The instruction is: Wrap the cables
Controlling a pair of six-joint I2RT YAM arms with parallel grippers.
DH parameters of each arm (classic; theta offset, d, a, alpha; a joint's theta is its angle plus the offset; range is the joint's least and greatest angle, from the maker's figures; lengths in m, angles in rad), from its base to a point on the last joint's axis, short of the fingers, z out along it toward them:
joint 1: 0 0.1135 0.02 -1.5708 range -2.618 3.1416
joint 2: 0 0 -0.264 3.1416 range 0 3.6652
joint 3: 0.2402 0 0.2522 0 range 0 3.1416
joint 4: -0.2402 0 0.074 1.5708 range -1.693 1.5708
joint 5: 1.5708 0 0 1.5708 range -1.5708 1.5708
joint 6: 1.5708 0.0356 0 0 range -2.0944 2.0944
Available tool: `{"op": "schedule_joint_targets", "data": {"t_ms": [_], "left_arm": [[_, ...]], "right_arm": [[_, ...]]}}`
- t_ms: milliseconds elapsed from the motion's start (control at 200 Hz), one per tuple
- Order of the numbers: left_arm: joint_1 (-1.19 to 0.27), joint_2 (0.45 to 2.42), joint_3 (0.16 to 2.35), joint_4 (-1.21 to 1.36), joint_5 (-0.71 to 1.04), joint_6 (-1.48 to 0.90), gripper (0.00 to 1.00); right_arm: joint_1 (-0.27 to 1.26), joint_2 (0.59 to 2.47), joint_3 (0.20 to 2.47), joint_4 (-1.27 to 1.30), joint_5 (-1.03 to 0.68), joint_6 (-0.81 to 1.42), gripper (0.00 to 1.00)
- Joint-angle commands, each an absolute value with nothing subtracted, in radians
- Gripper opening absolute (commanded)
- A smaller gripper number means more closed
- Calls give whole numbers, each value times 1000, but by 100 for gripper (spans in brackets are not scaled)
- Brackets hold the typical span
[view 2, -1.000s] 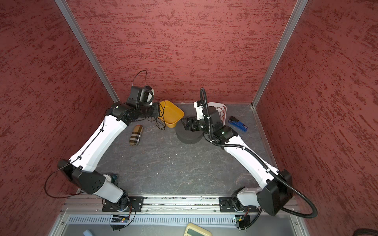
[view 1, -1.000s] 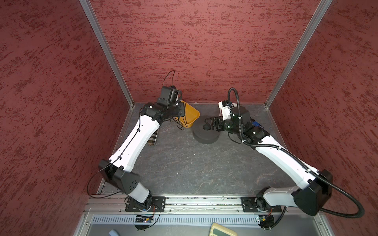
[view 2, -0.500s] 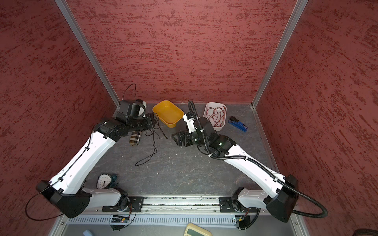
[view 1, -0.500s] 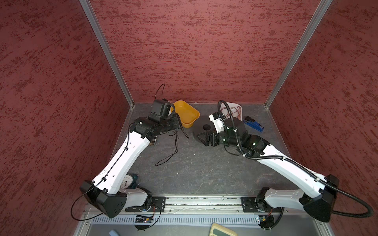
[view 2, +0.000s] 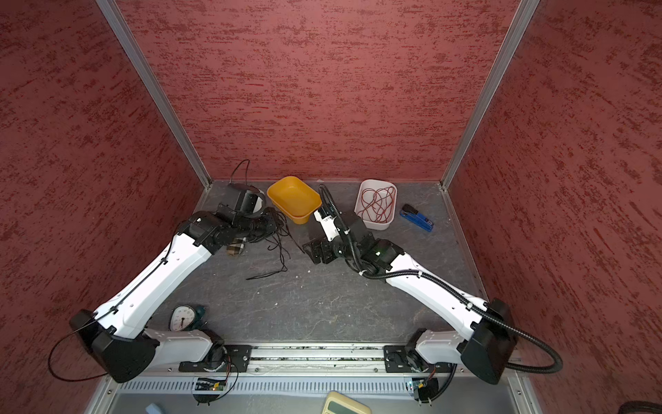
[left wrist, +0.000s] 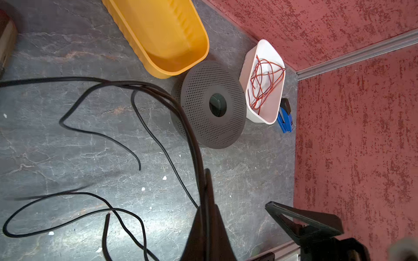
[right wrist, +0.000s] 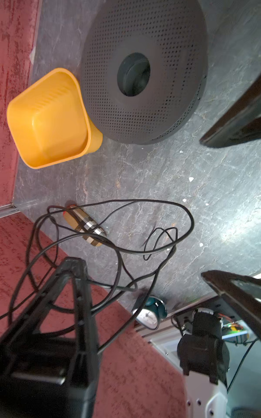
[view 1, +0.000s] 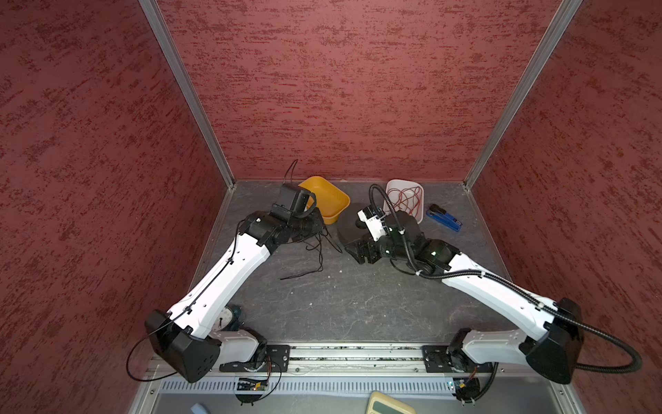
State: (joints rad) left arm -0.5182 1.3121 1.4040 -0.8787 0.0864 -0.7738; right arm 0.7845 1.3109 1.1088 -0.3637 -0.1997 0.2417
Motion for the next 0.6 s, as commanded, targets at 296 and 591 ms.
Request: {"op": "schedule_joint_targets", "data": {"t_ms": [296,591], "left_arm": [[-534,1343,1418,-882,130,-826,0],[-528,1315,1382,-850,121,-846,0]], "right_arm": [[790,1391,1082,-198,-341,175,75],[790,1499,1171,-220,-377,167,56]]}}
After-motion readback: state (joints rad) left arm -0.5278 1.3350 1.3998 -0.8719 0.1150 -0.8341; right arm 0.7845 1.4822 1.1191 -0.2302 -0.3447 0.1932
